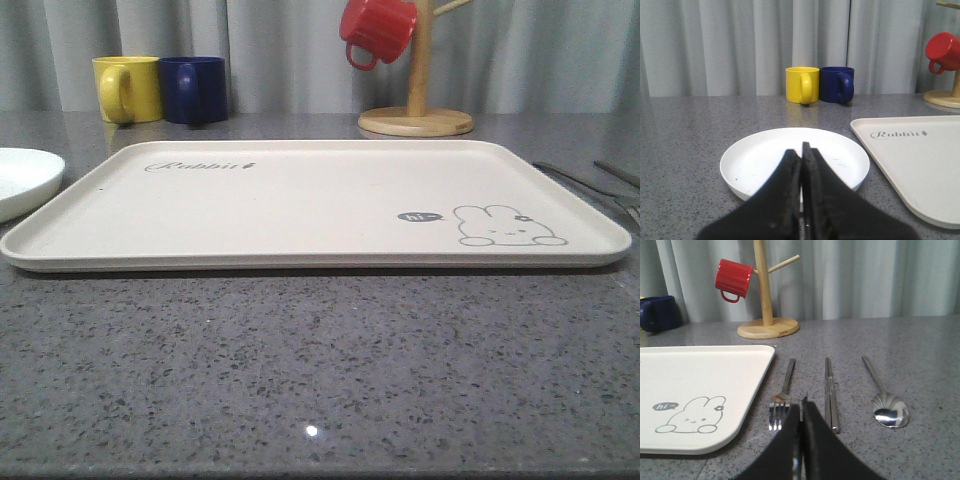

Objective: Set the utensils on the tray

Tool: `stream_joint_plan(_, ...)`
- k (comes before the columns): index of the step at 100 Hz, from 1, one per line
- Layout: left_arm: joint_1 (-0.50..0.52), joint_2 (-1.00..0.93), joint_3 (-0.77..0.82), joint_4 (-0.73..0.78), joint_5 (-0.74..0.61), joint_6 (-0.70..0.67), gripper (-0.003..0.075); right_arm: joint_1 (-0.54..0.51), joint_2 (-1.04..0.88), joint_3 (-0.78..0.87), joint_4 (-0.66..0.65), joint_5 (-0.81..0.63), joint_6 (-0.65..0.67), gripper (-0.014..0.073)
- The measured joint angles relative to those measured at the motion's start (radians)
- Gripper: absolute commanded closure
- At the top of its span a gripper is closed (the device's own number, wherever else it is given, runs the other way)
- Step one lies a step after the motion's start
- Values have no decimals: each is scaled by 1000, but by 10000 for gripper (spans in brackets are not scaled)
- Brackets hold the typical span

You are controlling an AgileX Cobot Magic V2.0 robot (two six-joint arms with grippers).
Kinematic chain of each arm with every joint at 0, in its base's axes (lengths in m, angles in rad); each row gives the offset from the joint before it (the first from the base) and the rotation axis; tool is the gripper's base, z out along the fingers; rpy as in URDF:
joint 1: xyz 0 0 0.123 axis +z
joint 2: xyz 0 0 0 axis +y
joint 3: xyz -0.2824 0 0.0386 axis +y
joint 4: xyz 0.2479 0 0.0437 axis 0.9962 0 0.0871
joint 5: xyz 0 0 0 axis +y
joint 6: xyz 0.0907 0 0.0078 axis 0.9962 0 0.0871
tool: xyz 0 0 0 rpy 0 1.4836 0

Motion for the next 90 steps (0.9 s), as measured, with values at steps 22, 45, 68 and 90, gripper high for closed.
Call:
stream_joint_plan(22, 0, 0, 0, 0, 0, 0, 739, 0, 0, 0, 0, 0, 0, 662)
stream_joint_plan(45, 0, 0, 0, -9, 0, 0, 739, 0, 0, 0, 0, 0, 0, 662)
stream_joint_plan(68, 0, 11, -128, -110, 160, 0, 739, 0, 0, 0, 0, 0, 0, 662)
stream_joint_plan(90, 0, 205, -438, -90, 496, 2, 739, 0, 0, 0, 0, 0, 0, 662)
